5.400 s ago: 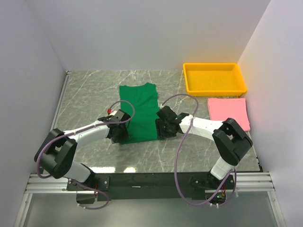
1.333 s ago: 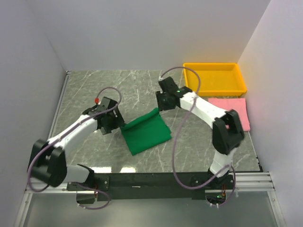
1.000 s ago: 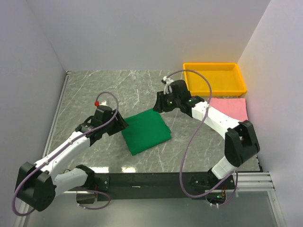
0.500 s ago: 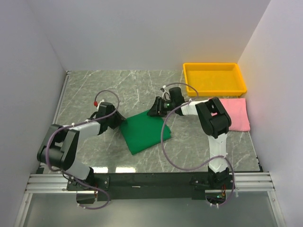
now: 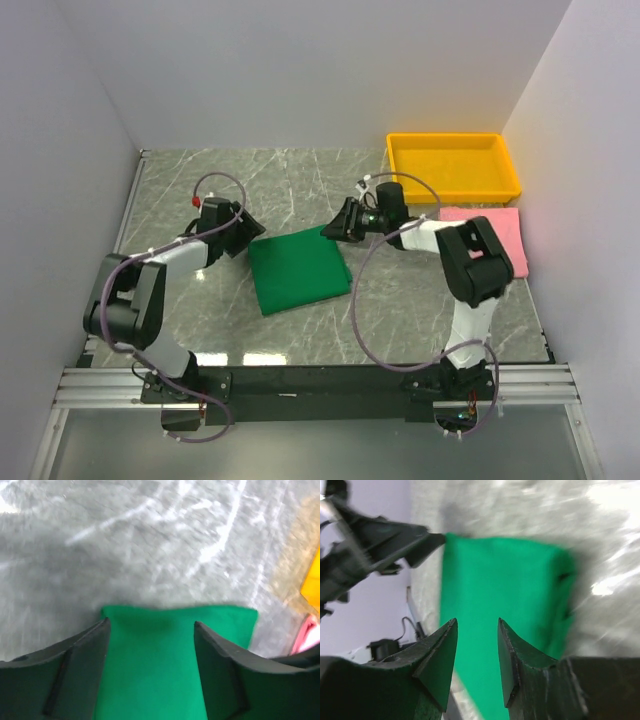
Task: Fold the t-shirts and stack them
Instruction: Fold the tshirt
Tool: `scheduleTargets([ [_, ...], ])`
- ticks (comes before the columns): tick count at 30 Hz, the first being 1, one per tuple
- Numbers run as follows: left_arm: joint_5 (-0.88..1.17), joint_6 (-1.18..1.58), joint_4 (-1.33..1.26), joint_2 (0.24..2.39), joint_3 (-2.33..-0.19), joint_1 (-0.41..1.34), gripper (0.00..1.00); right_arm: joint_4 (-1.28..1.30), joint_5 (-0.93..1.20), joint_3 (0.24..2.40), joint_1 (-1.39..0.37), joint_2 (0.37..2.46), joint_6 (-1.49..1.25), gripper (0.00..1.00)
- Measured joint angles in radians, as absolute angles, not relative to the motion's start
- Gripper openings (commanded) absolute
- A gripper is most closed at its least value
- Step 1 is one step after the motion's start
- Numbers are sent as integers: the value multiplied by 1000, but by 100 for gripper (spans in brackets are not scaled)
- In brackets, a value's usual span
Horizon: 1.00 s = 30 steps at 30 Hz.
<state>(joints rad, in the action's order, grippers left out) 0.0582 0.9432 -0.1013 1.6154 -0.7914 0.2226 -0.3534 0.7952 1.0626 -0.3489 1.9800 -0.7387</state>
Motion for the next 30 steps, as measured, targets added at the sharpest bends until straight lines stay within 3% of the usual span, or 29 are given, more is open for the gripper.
scheduleTargets([
  [9,-4,916,84,1214,-719,358,69,-457,825,768,-349,1649,-747,42],
  [14,-10,941,184,1074,-587,423,73,-360,757,657,-352,1620,-685,55],
  [19,-34,965,282,966,-487,443,78,-204,600,654,-379,1531,-564,58],
  [22,-42,967,297,954,-470,444,79,-156,533,680,-406,1522,-510,59],
  [30,-35,966,257,1122,-470,444,62,-84,434,760,-474,1626,-448,59],
])
